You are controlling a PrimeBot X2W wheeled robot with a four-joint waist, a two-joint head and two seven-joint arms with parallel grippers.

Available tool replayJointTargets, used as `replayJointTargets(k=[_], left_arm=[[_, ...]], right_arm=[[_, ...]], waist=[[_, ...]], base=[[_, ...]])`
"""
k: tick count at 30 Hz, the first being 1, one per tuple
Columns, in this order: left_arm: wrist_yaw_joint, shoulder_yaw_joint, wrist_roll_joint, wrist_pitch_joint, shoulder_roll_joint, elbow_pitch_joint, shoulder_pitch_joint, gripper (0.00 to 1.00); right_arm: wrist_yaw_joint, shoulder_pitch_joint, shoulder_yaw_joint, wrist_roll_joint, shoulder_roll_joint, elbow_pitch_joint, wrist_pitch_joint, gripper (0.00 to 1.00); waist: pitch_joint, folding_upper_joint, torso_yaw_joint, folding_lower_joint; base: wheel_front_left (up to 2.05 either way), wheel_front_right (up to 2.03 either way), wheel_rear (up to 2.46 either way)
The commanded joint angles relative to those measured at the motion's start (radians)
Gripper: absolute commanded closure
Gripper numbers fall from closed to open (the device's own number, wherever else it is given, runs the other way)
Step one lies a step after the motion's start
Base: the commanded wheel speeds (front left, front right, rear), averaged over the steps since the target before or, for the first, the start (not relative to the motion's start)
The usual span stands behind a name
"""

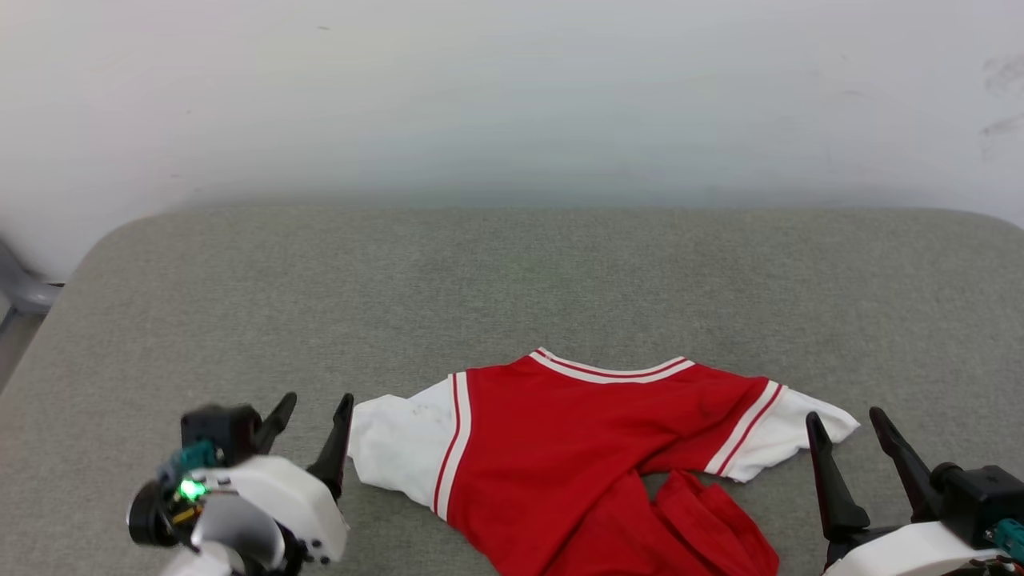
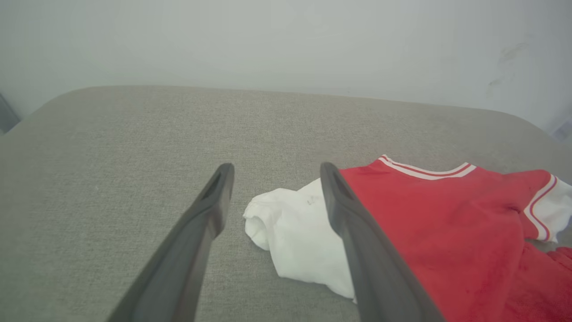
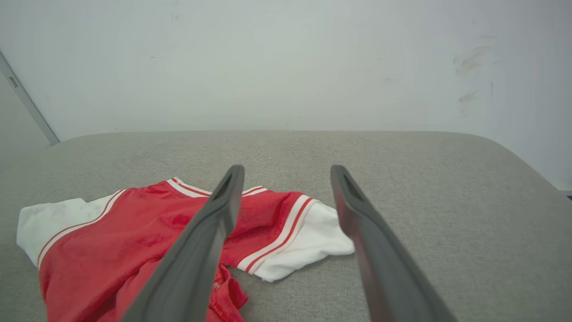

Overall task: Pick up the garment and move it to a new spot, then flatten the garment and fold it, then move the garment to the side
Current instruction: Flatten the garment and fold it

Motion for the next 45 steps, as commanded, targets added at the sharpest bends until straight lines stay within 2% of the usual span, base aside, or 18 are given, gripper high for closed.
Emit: replayJointTargets(k=[1, 10, 16, 22, 28, 29, 30, 31, 34, 41, 45], left_arm=[[-0.015, 0.001, -0.016, 0.035, 0.018, -0.002, -0.034, 0.0], [-0.102, 0.002, -0.172, 0.428, 0.114, 0.017, -0.221, 0.0], [-0.078, 0.021, -0.29, 0.679, 0.163, 0.076, -0.285, 0.0], [-0.073, 0.004, -0.341, 0.795, 0.161, 0.136, -0.296, 0.0], [-0.087, -0.057, -0.363, 0.871, 0.122, 0.211, -0.263, 0.0], [-0.092, -0.068, -0.365, 0.876, 0.111, 0.224, -0.257, 0.09], [-0.096, -0.076, -0.367, 0.876, 0.098, 0.237, -0.252, 0.62], [-0.101, -0.084, -0.366, 0.871, 0.088, 0.248, -0.247, 1.0], [-0.115, -0.097, -0.339, 0.829, 0.069, 0.273, -0.257, 1.0], [-0.084, -0.08, -0.229, 0.635, 0.083, 0.289, -0.305, 1.0], [-0.051, -0.055, -0.177, 0.494, 0.078, 0.263, -0.314, 1.0]], right_arm=[[0.0, 0.012, 0.005, 0.005, 0.004, -0.012, 0.006, 0.0], [0.0, -0.041, 0.025, 0.027, 0.005, -0.044, 0.017, 0.0], [0.0, -0.077, 0.029, 0.037, 0.005, -0.03, -0.003, 0.0], [0.0, -0.104, 0.031, 0.047, 0.005, 0.004, -0.019, 0.0], [0.0, -0.123, 0.032, 0.064, 0.005, 0.037, -0.022, 0.0], [0.0, -0.126, 0.033, 0.066, 0.005, 0.043, -0.015, 0.0], [0.0, -0.13, 0.034, 0.066, 0.005, 0.045, -0.014, 0.0], [0.0, -0.133, 0.035, 0.072, 0.005, 0.05, -0.008, 0.0], [0.0, -0.136, 0.03, 0.082, 0.005, 0.062, 0.007, 0.0], [0.0, -0.149, -0.023, 0.109, 0.003, 0.11, 0.081, 0.0], [0.0, -0.183, -0.073, 0.153, -0.04, 0.173, 0.172, 0.0]], waist=[[0.009, -0.0001, -0.012, 0.0001], [0.106, -0.0001, -0.071, 0.0001], [0.179, -0.0001, -0.101, 0.0001], [0.229, -0.0001, -0.119, 0.0001], [0.246, -0.0001, -0.123, 0.0001], [0.247, -0.0001, -0.123, 0.0001], [0.247, -0.0001, -0.123, 0.0001], [0.247, -0.0001, -0.122, 0.0001], [0.241, -0.0001, -0.116, 0.0001], [0.202, -0.0001, -0.092, 0.0001], [0.182, -0.0001, -0.075, 0.0001]], base=[[0.0, 0.0, 0.0], [0.0, 0.0, 0.0], [0.0, 0.0, 0.0], [0.0, 0.0, 0.0], [0.0, 0.0, 0.0], [0.0, 0.0, 0.0], [0.0, 0.0, 0.0], [0.0, 0.0, 0.0], [0.0, 0.0, 0.0], [0.0, 0.0, 0.0], [0.0, 0.0, 0.0]])
